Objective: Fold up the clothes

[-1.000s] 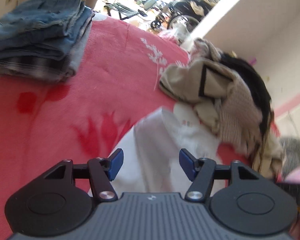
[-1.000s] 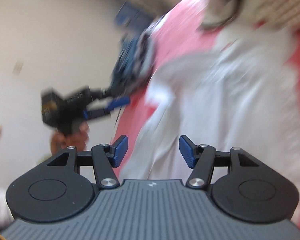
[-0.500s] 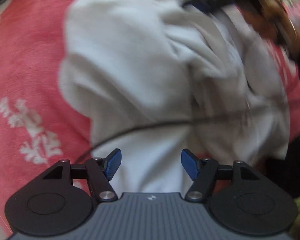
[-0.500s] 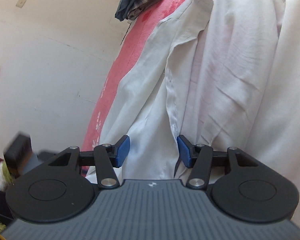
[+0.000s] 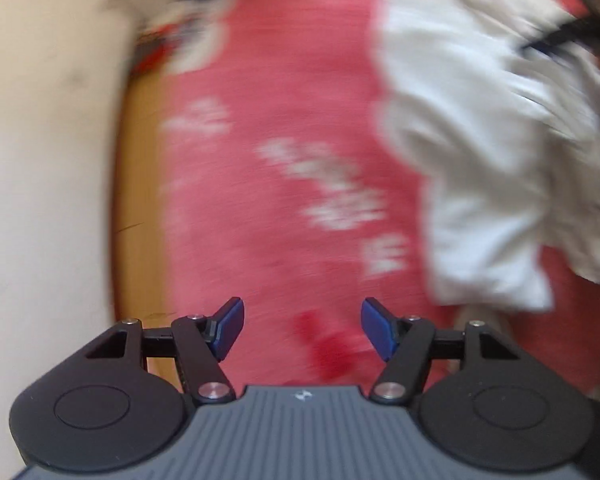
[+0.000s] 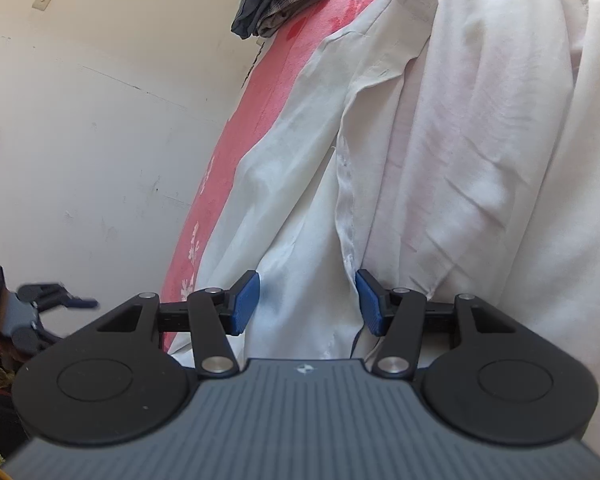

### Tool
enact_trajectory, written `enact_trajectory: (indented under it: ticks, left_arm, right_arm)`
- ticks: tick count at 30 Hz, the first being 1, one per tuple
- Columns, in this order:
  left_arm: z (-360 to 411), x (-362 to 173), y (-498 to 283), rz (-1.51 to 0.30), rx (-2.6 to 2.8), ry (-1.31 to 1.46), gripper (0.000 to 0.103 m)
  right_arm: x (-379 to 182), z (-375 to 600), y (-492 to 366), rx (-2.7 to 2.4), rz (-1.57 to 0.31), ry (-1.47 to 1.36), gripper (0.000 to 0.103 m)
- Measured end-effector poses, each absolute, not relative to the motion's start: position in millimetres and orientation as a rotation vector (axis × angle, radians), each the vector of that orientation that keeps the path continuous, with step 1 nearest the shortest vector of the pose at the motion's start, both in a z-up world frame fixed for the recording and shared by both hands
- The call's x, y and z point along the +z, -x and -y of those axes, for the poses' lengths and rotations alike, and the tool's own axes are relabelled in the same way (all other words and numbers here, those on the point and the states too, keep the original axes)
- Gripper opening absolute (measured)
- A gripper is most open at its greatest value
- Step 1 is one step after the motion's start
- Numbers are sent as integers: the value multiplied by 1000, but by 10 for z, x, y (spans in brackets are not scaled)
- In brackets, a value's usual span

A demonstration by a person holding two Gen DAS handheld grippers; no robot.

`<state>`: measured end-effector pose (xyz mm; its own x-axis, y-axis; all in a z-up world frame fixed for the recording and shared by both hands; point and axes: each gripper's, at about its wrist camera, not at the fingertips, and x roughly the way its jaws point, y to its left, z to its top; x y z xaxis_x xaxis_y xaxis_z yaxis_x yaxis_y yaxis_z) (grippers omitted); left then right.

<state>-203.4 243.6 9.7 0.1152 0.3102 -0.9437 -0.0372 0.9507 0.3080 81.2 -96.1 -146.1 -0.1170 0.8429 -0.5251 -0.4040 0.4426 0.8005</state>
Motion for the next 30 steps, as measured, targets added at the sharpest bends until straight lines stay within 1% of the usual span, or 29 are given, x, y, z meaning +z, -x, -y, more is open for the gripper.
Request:
enact_trajectory:
  ticks: [3, 6, 7, 9, 10, 12, 16, 19, 20, 21, 22, 24, 25, 27, 30]
  left_arm:
    - [-2594, 43, 1940, -1401, 266, -146, 70]
    - [-2447, -448, 1782, -1438, 91, -24, 70]
    - [-2340, -625, 1734, -1459, 27, 2, 69]
    - [-2075, -894, 1675, -1497, -89, 45, 61]
    - [-1975, -927, 1662, -1492, -135, 57, 62]
    - [-1782, -993, 1633, -1484, -222, 74, 69]
    - [-1521, -1175, 1541, -1493, -214, -99, 69]
    - [-1447, -1307, 1491, -1512, -180, -148, 67]
    - [-1429, -1319, 1481, -1508, -166, -168, 61]
    - [-1425, -1307, 1475, -1498, -156, -178, 51]
    - [-1441, -1281, 1466, -1489, -141, -177, 44]
    - [-1547, -1192, 1435, -1490, -113, -120, 15]
    - [-1640, -1115, 1414, -1489, -96, -72, 9]
    - [-1847, -903, 1385, -1454, -56, -16, 4]
    - [-2235, -524, 1344, -1350, 45, -2, 3]
  right_arm:
    - [-1472, 926, -847, 1130, -1303, -448, 52]
    - [-1470, 892, -877, 1136, -1314, -448, 52]
    - [-1462, 886, -884, 1136, -1315, -447, 52]
    - [-1454, 917, -892, 1127, -1315, -457, 52]
    - [-1451, 931, -895, 1124, -1315, -462, 52]
    - [-1452, 943, -882, 1120, -1312, -468, 52]
    - [-1454, 967, -857, 1113, -1306, -480, 52]
    - [-1455, 986, -838, 1107, -1301, -489, 52]
    - [-1456, 992, -832, 1105, -1300, -492, 52]
    - [-1454, 998, -826, 1103, -1298, -495, 52]
    - [-1438, 1008, -819, 1099, -1295, -494, 52]
    - [-1411, 1027, -815, 1086, -1289, -502, 52]
    - [-1400, 1048, -807, 1081, -1285, -507, 52]
    - [-1377, 1090, -791, 1071, -1275, -517, 52]
    - [-1339, 1145, -783, 1052, -1261, -514, 52]
